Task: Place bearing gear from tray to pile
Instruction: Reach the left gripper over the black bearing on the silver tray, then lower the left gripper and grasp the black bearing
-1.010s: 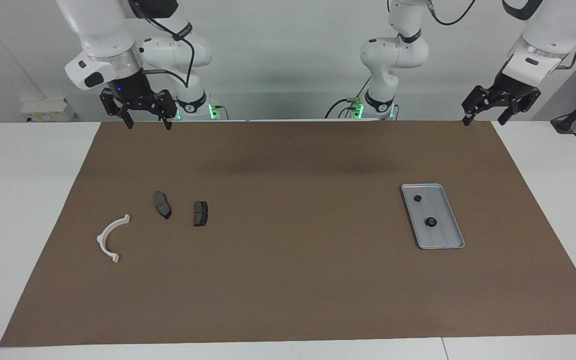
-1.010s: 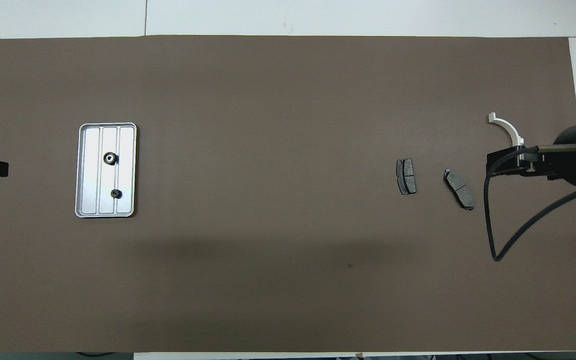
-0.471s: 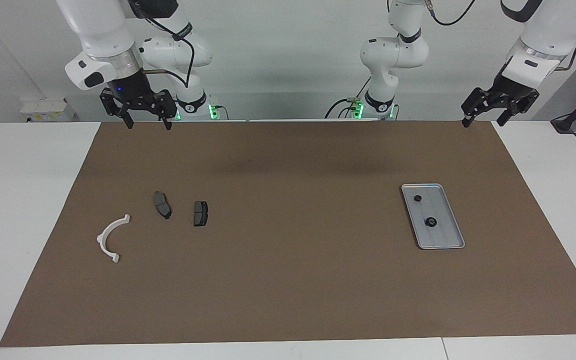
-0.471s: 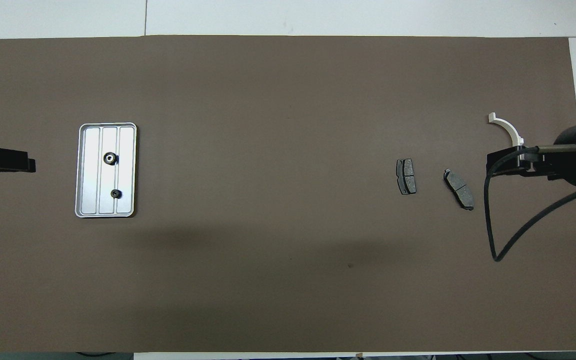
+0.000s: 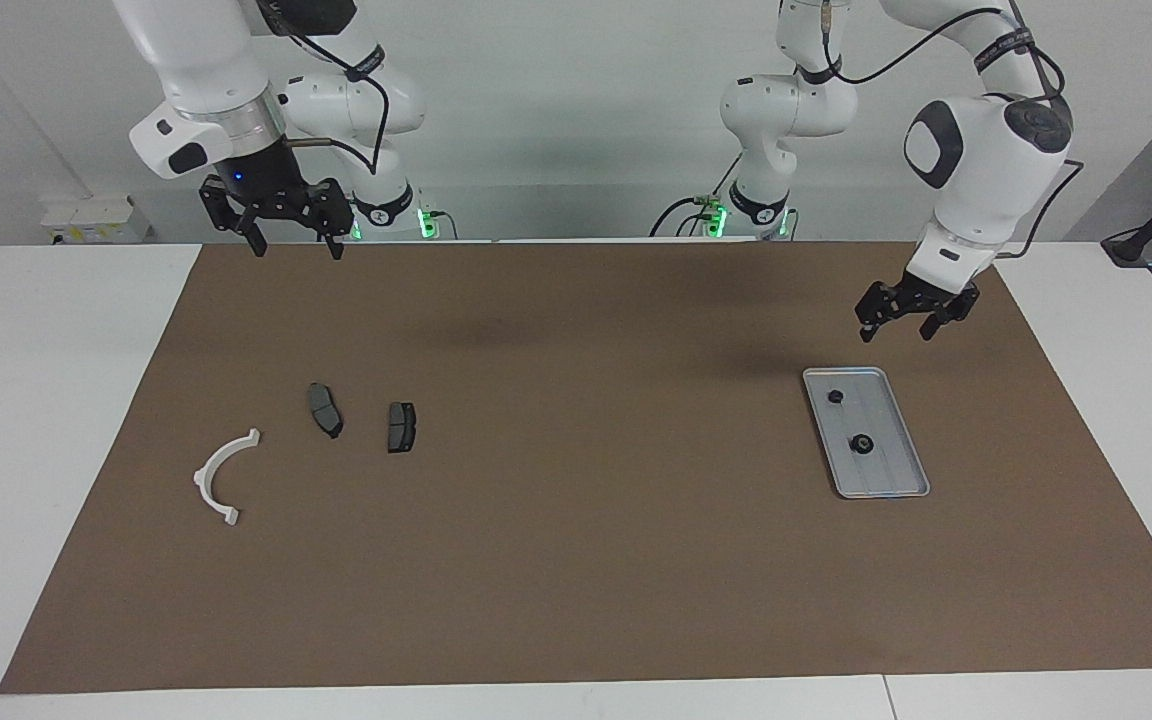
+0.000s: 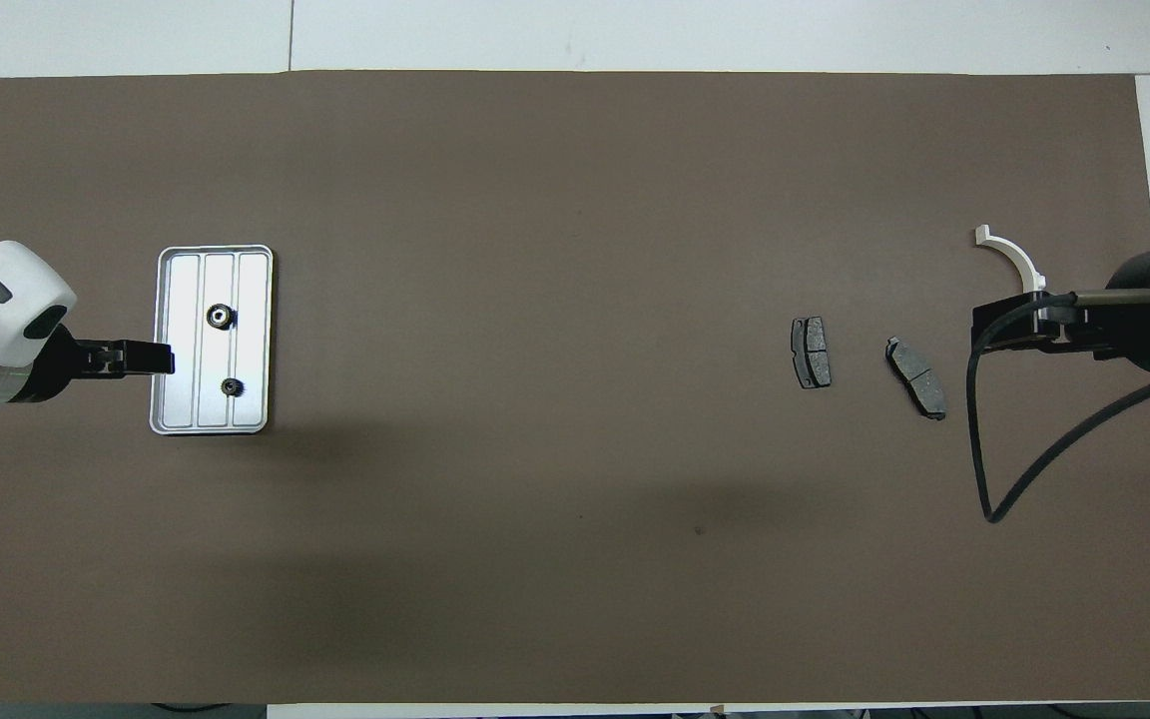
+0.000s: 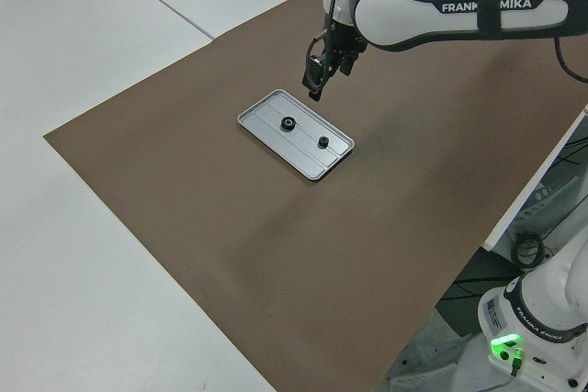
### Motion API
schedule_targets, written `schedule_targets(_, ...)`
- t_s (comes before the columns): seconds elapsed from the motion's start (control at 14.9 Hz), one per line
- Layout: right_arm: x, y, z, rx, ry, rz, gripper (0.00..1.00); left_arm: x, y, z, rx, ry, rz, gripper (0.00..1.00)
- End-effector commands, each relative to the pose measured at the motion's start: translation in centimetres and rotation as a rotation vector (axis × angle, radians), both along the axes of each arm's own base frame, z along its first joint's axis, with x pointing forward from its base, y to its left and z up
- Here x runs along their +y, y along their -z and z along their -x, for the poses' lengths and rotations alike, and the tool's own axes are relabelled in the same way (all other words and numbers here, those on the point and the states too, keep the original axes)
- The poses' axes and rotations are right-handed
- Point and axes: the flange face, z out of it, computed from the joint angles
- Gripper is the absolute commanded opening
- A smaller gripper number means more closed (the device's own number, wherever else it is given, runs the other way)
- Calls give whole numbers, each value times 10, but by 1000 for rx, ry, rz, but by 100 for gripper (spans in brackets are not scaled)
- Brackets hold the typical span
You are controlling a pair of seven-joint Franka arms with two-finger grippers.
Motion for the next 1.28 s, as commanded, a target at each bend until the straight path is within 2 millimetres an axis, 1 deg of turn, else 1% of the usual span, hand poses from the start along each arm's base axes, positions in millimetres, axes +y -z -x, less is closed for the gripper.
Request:
schedule_targets(0.0, -2, -4, 3, -9, 10, 2, 100, 3, 35, -4, -32, 28, -9, 95)
schedule_targets(0.07, -3, -4, 3, -9, 11, 2, 100, 2, 46, -6, -40, 28, -12, 93)
schedule_targets(0.13, -3, -4, 3, -9, 11, 2, 100, 4, 54, -7, -55, 26, -14, 92)
schedule_targets(0.34, -2, -4, 3, -9, 11, -1, 100, 3, 82, -11, -46, 26, -21, 92)
schedule_targets(0.74, -2, -4, 3, -9, 11, -3, 100, -4, 124, -5, -48, 28, -28, 90)
schedule_targets(0.88, -2, -4, 3, -9, 11, -3, 100, -6, 133, -1, -28, 28, -28, 90)
schedule_targets(1.21, -2, -4, 3, -9, 10, -4, 100, -17, 142, 10, -2, 19, -24, 88)
